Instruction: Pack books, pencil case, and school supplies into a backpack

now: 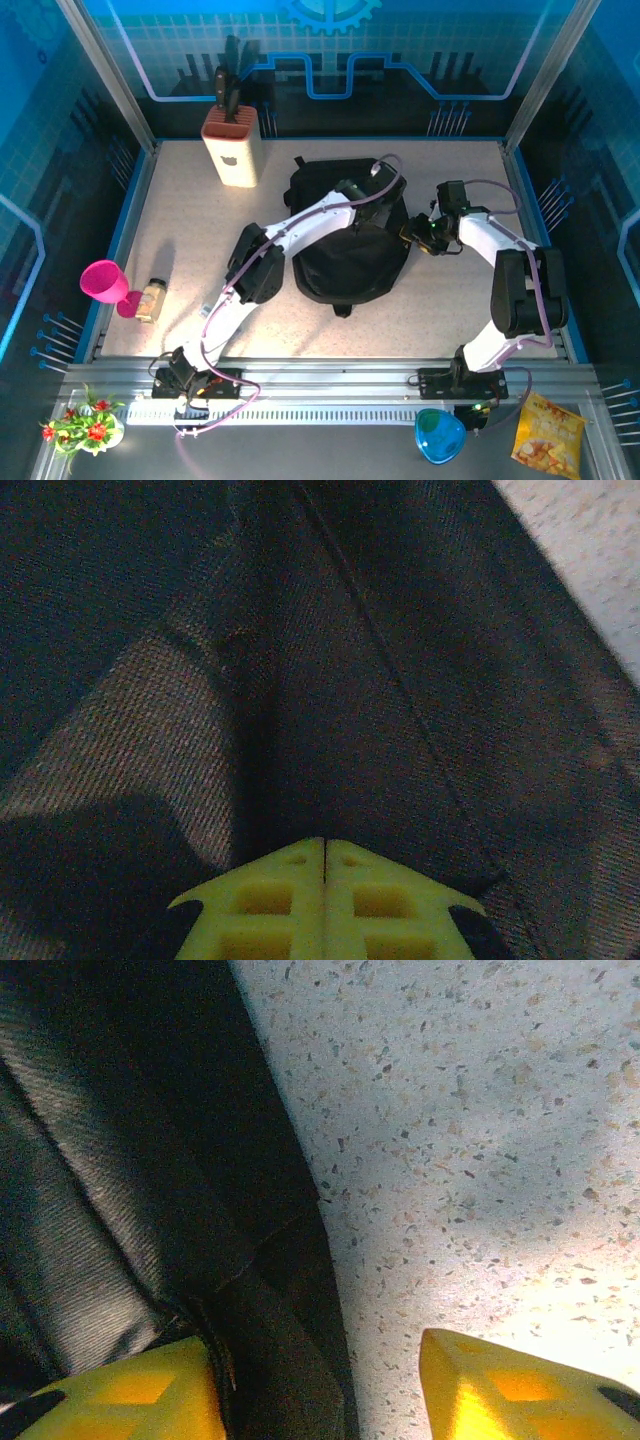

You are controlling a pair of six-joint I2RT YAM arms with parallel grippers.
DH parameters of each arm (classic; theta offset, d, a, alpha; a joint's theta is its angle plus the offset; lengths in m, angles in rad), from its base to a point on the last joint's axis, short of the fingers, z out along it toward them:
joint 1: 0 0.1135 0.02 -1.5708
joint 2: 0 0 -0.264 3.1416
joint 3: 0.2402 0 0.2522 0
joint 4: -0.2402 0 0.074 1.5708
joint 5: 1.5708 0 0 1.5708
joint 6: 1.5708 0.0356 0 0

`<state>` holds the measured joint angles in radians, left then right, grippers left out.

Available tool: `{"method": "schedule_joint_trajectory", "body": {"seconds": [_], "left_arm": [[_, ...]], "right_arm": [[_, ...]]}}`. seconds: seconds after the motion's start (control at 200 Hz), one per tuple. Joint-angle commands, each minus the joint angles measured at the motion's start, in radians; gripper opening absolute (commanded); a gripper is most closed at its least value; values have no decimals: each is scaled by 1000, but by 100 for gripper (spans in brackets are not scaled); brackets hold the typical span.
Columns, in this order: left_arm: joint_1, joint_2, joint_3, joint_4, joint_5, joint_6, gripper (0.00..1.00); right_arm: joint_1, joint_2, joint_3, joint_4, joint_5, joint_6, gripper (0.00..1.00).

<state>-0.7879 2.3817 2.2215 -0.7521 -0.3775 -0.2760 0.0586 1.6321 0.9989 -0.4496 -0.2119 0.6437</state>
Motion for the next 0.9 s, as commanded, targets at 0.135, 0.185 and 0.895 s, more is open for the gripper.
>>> {"method": "schedule_joint_trajectory", "body": {"seconds": [0.135, 0.185, 0.895], "left_arm": [[7, -163, -112, 50, 101, -55, 2], [11, -172, -131, 63, 125, -62, 2], [64, -190, -181, 106, 283, -94, 0]], "right_arm": [[19, 24, 4, -41, 51, -9, 52], [23, 26, 5, -41, 52, -9, 52], [54, 34, 20, -53, 89, -28, 46]]}}
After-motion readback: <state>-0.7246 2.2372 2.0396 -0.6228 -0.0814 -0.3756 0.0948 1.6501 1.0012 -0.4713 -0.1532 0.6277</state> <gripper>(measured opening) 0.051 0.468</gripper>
